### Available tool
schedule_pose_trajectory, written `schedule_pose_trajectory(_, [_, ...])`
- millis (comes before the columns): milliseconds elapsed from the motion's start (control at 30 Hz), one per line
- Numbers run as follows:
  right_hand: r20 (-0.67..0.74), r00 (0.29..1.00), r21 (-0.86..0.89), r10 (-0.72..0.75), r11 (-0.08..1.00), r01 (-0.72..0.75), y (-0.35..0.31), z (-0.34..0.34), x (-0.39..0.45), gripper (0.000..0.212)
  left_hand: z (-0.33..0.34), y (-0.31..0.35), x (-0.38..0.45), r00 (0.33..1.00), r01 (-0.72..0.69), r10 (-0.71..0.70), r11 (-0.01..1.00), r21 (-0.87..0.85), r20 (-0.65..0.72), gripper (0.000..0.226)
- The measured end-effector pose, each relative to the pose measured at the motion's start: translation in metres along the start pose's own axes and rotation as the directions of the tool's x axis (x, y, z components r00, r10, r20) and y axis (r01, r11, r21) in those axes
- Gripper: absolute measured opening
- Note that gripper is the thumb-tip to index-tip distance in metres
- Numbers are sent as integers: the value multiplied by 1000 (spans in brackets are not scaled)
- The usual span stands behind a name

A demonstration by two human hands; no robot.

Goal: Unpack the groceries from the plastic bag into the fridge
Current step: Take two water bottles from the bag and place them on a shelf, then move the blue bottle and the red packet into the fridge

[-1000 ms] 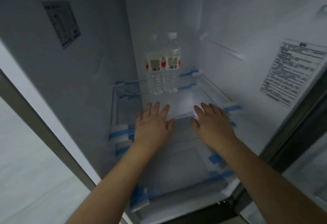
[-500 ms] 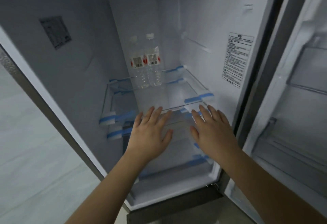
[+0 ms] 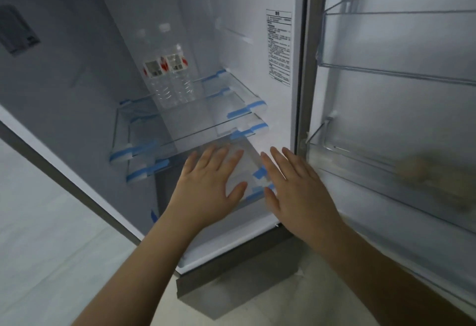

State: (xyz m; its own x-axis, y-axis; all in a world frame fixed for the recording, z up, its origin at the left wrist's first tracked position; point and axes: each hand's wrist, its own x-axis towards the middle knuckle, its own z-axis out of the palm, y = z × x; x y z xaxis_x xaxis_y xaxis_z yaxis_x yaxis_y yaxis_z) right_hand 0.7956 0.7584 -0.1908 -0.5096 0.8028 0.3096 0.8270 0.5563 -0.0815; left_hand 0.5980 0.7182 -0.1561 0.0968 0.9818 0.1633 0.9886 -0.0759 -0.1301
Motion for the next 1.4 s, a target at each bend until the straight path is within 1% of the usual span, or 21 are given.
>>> schedule_pose_trajectory(167, [14,990,-84,141,987,-140,-3,-5,-26,62,0,6,-6,995,-89,84,992,-88,-56,72])
schedule_pose_trajectory(200, [16,986,-86,164,983,-162,-6,-6,-30,65,1,6,-7,993,-111,105,989,-100,-60,72])
schedule_pose_trajectory(267, [12,976,-102,216,972,-214,-14,-8,-39,74,6,5,-10,988,-151,146,981,-123,-46,72])
schedule_pose_trajectory(333, [-3,959,-128,283,951,-281,-26,-9,-49,72,12,1,-15,979,-203,200,966,-158,-36,72])
schedule_pose_trajectory(433, [-40,928,-168,369,914,-370,-48,-8,-72,62,25,-8,-26,955,-297,289,938,-181,-71,73])
schedule_pose_trajectory(500, [-57,909,-201,413,887,-416,-61,-5,-91,60,34,-10,-34,938,-347,335,914,-212,-89,74])
schedule_pose_trajectory(567, [-43,883,-219,468,858,-465,-72,-3,-111,61,45,-6,-41,919,-393,386,884,-252,-79,75])
schedule_pose_trajectory(700, [-15,796,-232,605,772,-591,-91,-4,-157,63,56,23,-59,855,-508,514,803,-311,-71,70])
schedule_pose_trajectory(733, [-11,767,-252,642,741,-623,-95,-7,-169,63,58,32,-63,832,-541,551,777,-323,-67,71])
schedule_pose_trajectory(833, [-28,678,-296,734,642,-707,-102,-20,-206,64,55,62,-72,746,-654,653,679,-334,-134,78])
schedule_pose_trajectory(900, [-53,606,-315,793,563,-764,-108,-30,-236,63,52,84,-80,666,-736,729,609,-296,-159,76])
schedule_pose_trajectory(1033, [-132,468,-340,874,404,-849,-130,-48,-291,63,33,125,-110,547,-829,813,493,-264,-198,69])
schedule_pose_trajectory(1267, [-258,251,-341,933,155,-927,-184,-83,-392,60,-14,198,-194,310,-943,909,258,-208,-280,65])
schedule_pose_trajectory(1333, [-300,179,-338,937,71,-938,-209,-96,-429,62,-28,215,-229,232,-964,928,179,-195,-292,66])
schedule_pose_trajectory(1400, [-338,97,-313,936,-14,-950,-236,-105,-467,63,-40,229,-268,148,-978,950,99,-184,-275,70])
